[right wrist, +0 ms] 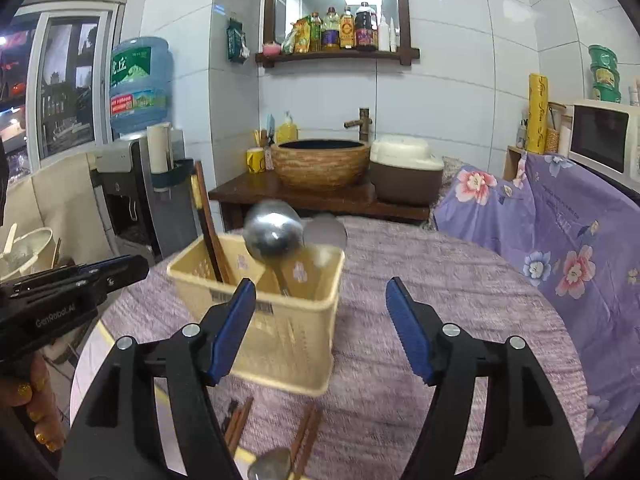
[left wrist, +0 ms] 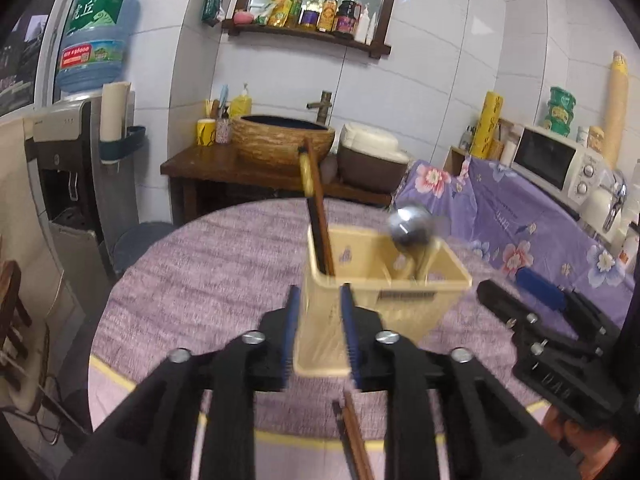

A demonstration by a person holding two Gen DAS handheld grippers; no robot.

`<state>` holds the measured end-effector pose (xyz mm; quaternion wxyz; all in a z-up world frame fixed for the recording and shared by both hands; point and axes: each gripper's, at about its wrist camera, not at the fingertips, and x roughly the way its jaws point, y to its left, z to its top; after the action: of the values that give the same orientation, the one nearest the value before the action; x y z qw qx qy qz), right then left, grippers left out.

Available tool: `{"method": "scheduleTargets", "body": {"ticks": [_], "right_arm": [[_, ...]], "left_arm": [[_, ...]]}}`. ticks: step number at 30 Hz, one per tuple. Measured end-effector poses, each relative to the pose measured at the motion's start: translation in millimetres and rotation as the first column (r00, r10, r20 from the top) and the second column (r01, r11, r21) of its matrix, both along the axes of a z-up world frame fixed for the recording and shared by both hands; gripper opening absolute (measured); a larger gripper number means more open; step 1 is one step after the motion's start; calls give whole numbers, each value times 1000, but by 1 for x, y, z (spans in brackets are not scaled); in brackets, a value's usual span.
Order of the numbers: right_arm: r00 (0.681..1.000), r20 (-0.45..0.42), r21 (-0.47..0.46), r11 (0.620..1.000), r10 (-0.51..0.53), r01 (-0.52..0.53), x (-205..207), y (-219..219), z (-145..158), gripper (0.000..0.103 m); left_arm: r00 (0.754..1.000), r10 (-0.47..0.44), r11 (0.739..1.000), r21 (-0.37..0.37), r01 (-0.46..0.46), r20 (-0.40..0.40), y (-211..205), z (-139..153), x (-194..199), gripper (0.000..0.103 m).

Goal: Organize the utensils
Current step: 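Open both tools to release the chopstick and ladle into the basket, then grasp a black chopstick with the left tool while the right tool grasps a brown chopstick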

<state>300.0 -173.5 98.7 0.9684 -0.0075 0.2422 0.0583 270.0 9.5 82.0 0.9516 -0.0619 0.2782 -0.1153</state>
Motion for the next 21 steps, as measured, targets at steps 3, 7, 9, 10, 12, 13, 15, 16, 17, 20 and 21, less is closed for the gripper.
{"method": "scheduleTargets", "body": {"ticks": [3,7,9,10,12,13,15,16,17,20,21], "right_arm": [[997,-76,-18,1000,-1,0,-17,-1,-17,68],[982,-188,-22,999,29,-34,-41,6,-53,68],[976,-218,-42,999,18,-28,-50,9,-69,68],[973,-229,-48,999,12,-24,-53,10,-76,68],[961,-275,-53,998,1,-17,-60,9,-95,68],[956,-294,-50,999,-3,-12,-62,7,-102,68],[945,-327,-49,999,-16,0,-65,2,-113,68],[941,-338,-50,999,-25,8,-66,0,-118,68],[935,-354,-52,998,-36,19,-68,-3,-122,68],[928,-372,-39,999,-39,26,-73,-8,-130,68],[926,-375,-39,999,-37,25,-73,-8,-131,68]], "left_arm": [[998,-9,1000,29,11,-56,-1,-24,-18,29],[989,-27,998,45,33,-145,-5,-58,-37,29],[981,-45,998,31,51,-189,-8,-73,-44,29],[977,-52,998,26,59,-205,-9,-80,-48,29],[968,-73,996,30,82,-240,-14,-94,-55,29],[964,-76,996,33,87,-254,-18,-100,-58,29],[956,-84,995,30,96,-281,-22,-110,-64,29],[953,-85,995,28,97,-291,-23,-114,-66,29],[951,-85,995,29,98,-297,-24,-117,-69,29],[949,-91,994,30,105,-303,-26,-121,-74,29],[948,-94,994,31,108,-303,-27,-121,-75,29]]}}
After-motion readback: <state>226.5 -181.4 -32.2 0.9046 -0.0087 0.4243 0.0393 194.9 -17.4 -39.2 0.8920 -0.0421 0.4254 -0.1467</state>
